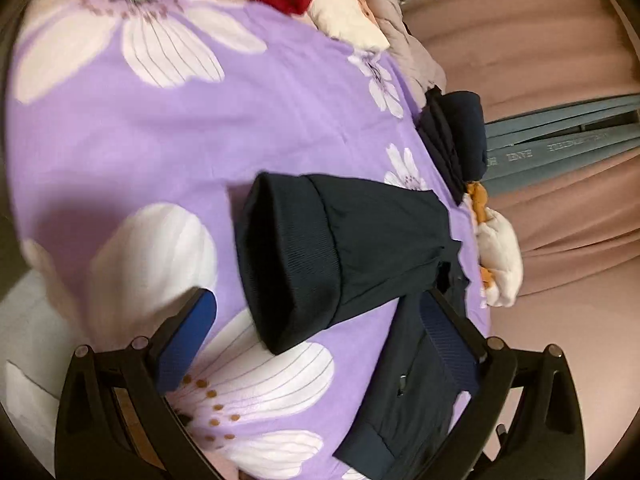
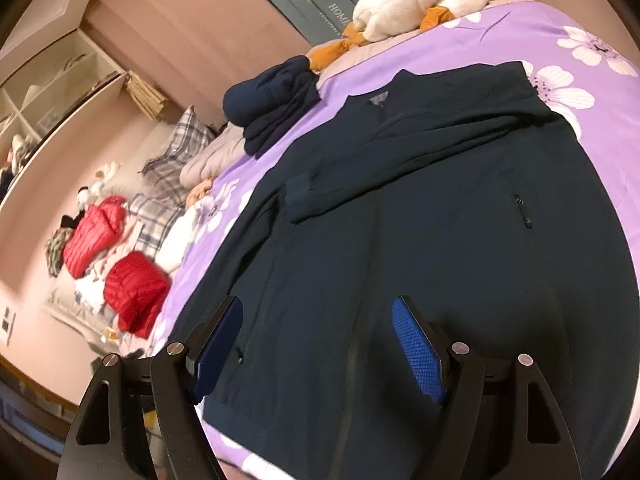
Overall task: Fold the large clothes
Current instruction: 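Grasp the other sleeve cuff with the left tool and lift it, then fold the held sleeve across the jacket body with the left tool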
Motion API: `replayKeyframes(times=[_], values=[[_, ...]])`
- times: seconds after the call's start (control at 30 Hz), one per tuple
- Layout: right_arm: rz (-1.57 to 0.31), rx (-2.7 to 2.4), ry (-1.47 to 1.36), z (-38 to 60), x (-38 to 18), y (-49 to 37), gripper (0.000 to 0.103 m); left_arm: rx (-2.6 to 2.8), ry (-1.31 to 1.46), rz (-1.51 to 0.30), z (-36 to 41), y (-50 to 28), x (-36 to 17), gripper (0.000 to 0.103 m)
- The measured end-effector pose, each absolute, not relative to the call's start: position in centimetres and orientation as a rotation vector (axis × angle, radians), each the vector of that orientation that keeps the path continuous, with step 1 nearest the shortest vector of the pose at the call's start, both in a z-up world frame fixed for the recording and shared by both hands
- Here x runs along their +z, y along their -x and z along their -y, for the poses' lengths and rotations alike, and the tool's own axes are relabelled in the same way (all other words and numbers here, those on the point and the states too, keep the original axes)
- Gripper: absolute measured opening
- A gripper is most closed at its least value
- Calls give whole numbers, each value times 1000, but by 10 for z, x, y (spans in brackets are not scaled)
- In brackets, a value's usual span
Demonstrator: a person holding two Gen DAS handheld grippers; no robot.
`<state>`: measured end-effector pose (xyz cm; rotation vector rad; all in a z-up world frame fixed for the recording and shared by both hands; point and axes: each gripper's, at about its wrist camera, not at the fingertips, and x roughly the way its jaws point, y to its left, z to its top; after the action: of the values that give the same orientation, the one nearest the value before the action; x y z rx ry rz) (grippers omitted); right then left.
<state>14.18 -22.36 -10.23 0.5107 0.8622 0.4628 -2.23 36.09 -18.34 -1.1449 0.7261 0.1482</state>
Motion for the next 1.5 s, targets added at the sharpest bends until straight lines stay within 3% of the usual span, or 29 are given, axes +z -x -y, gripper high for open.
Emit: replayKeyframes(times=[0.37,0.5,0.57,0.63,0.67,0.73,0.87,1.13,1.33,1.5], values=[[-855,443,-477,223,-99,-141,77,135,1191,-674,-373,-7,-196,103],[-881,441,-467,216,-103,-145,77,159,1155,-683,-368,-15,-189,97],[-880,438,-442,211,-103,-145,77,178,1132,-702,-366,-17,-188,77],[-881,432,-409,205,-104,-146,77,200,1103,-729,-365,-18,-186,47],[-883,431,-398,203,-104,-146,77,211,1081,-735,-364,-20,-184,40],[-895,434,-386,198,-107,-148,77,210,1030,-738,-361,-23,-175,7],[-919,430,-371,192,-112,-155,77,171,984,-694,-362,-42,-141,6],[-945,460,-421,187,-123,-167,77,76,796,-540,-320,-105,3,5],[-914,469,-496,207,-126,-174,77,-64,561,-551,-197,-186,91,7],[-872,413,-550,252,-127,-176,77,-226,366,-645,-49,-251,103,7]])
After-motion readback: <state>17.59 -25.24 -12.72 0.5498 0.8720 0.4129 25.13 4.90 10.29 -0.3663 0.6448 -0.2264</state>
